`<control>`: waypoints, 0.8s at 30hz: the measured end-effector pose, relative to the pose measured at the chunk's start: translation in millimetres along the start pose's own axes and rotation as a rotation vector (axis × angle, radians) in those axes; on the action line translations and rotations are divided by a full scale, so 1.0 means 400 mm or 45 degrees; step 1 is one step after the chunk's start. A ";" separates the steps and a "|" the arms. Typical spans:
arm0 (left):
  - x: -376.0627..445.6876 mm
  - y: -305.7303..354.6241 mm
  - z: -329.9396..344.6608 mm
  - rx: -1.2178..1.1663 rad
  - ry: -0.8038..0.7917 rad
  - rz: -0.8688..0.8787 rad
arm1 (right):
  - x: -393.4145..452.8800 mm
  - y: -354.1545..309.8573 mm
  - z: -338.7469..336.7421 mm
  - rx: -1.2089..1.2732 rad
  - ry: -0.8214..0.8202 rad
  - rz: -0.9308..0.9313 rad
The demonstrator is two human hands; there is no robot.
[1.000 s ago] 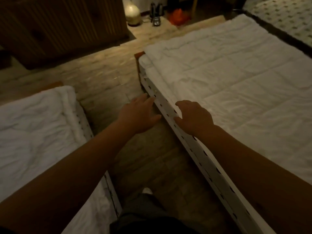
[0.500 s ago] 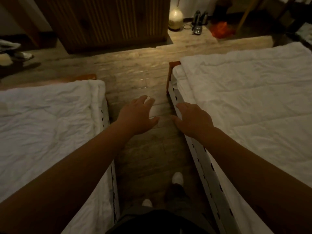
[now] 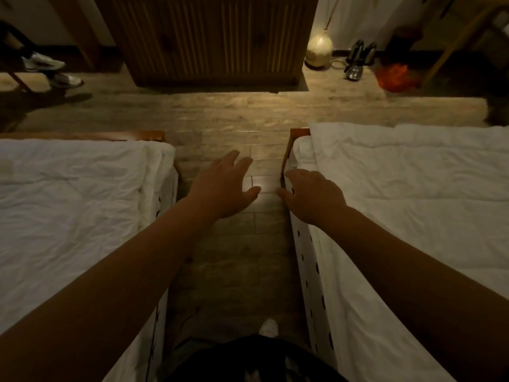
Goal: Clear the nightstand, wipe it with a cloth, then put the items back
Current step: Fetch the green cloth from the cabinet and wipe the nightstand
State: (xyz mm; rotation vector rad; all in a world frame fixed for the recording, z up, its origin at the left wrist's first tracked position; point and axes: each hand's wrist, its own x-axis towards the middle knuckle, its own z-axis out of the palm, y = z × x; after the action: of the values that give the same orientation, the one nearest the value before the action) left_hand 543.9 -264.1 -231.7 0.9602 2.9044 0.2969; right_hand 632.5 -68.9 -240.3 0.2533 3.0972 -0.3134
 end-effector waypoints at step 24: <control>0.781 -0.450 -0.137 0.039 -0.151 0.010 | 0.933 -0.061 0.006 -0.039 0.050 -0.041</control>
State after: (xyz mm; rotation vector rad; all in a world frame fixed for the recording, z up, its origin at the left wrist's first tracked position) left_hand 181.5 -228.2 -216.0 0.9589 2.8062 0.1889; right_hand 260.4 -33.5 -250.6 0.2117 3.1450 -0.2645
